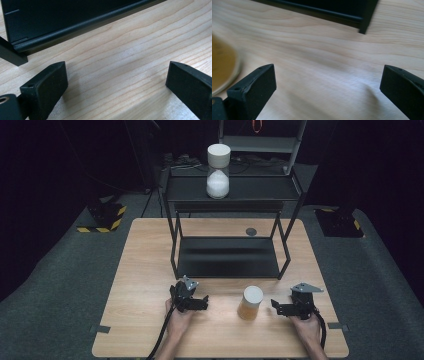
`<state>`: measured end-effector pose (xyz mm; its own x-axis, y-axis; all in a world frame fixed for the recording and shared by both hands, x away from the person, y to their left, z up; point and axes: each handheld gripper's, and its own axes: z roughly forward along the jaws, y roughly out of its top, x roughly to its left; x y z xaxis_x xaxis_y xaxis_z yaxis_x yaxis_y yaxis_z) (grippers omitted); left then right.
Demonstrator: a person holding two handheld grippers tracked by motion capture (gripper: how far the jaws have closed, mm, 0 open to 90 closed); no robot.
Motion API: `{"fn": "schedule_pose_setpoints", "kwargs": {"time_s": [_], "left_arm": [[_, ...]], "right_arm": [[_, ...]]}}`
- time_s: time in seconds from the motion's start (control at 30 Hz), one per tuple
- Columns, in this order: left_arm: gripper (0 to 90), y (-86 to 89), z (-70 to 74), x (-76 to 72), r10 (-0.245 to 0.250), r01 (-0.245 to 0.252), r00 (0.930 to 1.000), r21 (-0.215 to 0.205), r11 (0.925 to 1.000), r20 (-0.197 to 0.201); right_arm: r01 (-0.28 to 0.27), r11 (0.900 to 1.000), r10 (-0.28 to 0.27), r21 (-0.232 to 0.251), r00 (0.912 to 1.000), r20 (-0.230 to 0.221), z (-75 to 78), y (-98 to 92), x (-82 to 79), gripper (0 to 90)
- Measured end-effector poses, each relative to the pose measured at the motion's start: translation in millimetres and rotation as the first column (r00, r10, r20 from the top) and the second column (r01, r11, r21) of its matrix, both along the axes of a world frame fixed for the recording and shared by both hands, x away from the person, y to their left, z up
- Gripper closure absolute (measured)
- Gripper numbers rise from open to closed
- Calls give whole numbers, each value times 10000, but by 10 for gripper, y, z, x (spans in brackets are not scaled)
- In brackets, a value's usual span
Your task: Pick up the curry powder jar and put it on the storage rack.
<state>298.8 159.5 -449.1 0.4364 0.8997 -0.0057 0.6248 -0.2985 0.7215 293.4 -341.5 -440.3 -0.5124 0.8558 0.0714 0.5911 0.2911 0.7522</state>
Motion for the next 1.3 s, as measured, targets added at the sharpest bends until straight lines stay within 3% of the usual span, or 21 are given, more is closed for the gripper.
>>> {"fn": "schedule_pose_setpoints", "kwargs": {"time_s": [0.27,0.4,0.53,0.7,1.0,1.3], "left_arm": [[39,-6,-1,-4,16,-16,10000,15,10000,14],[39,-6,-1,-4,22,-22,10000,11,10000,14],[39,-7,-1,-5,21,-21,10000,21,10000,18],[40,-7,-2,-5,26,-26,10000,16,10000,18],[39,-7,-2,-6,34,-34,10000,5,10000,13],[39,-6,0,-4,20,-20,10000,21,10000,9]], "right_arm": [[-1358,9907,1360,85,9904,-248,11,-14,-50,0],[-1749,9846,1749,36,9842,-259,10,20,-94,1],[-2258,9742,2258,25,9741,-119,6,47,-158,1],[-2861,9582,2861,73,9577,-304,11,109,-164,1],[-3298,9439,3301,153,9435,-281,28,306,-148,11],[-3346,9424,3346,42,9423,-57,38,484,-164,33]]}}
